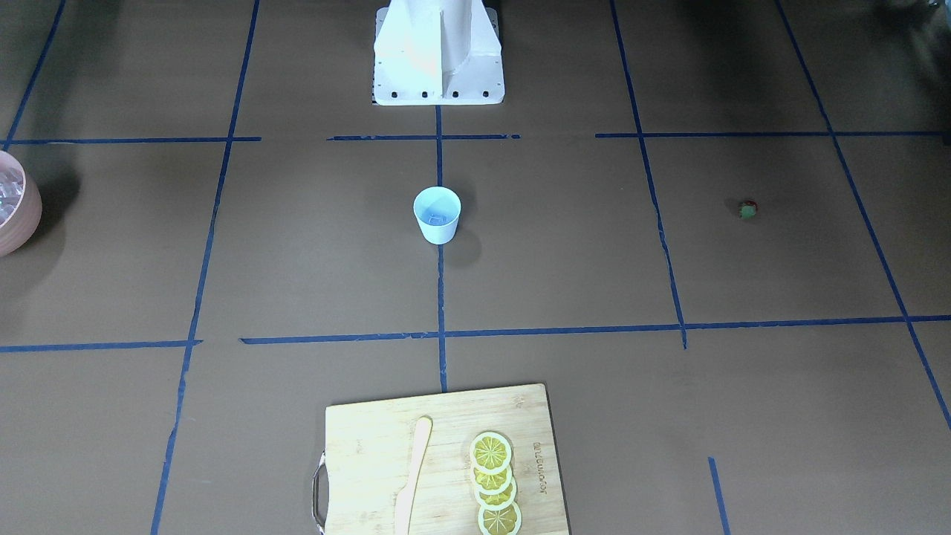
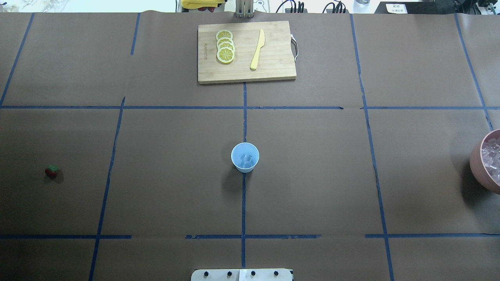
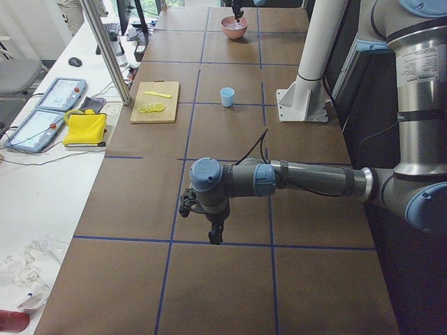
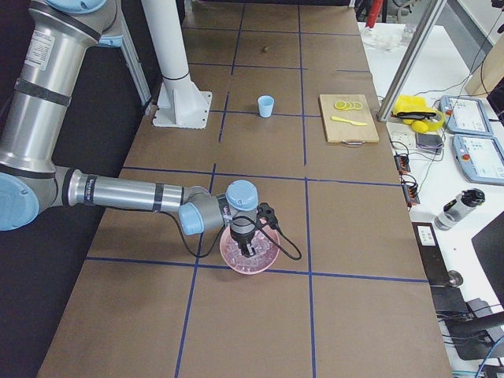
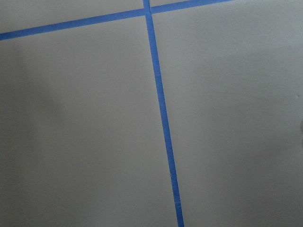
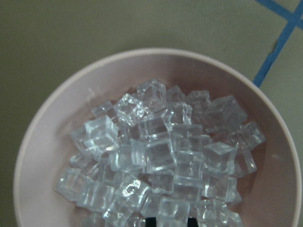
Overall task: Put ice and strawberries in cup
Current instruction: 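Grasp a third ice cube from the pink bowl with the right gripper, then carry the ice cube with the right gripper over the cup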
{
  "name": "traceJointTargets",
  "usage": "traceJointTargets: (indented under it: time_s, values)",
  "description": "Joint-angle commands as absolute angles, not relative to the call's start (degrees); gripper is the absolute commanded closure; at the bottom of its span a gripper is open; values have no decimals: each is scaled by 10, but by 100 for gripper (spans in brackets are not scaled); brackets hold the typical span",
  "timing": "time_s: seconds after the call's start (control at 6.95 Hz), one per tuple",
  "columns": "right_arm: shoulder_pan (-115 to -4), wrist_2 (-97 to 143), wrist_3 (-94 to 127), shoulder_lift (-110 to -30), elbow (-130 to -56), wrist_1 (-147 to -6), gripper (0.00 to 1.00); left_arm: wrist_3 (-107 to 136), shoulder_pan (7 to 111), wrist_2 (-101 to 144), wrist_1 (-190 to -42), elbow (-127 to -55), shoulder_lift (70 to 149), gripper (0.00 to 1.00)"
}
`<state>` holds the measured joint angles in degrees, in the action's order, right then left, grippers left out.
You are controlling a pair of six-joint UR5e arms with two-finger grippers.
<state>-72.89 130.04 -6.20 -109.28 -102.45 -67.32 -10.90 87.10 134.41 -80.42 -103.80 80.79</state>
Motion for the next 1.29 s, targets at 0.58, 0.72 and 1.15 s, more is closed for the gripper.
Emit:
traceJointTargets:
  time_s: [0.58, 0.72, 1.15]
  values:
    - [-680, 1304, 80, -883, -1206, -934, 100, -109, 871, 1344, -807, -1040, 809, 0]
    - [-634, 1299, 170, -842, -1209, -935, 100, -109, 871, 1344, -808, -1040, 808, 0]
    - [-440, 1194, 398, -656, -1178, -999, 100, -109, 871, 1344, -809, -1040, 809, 0]
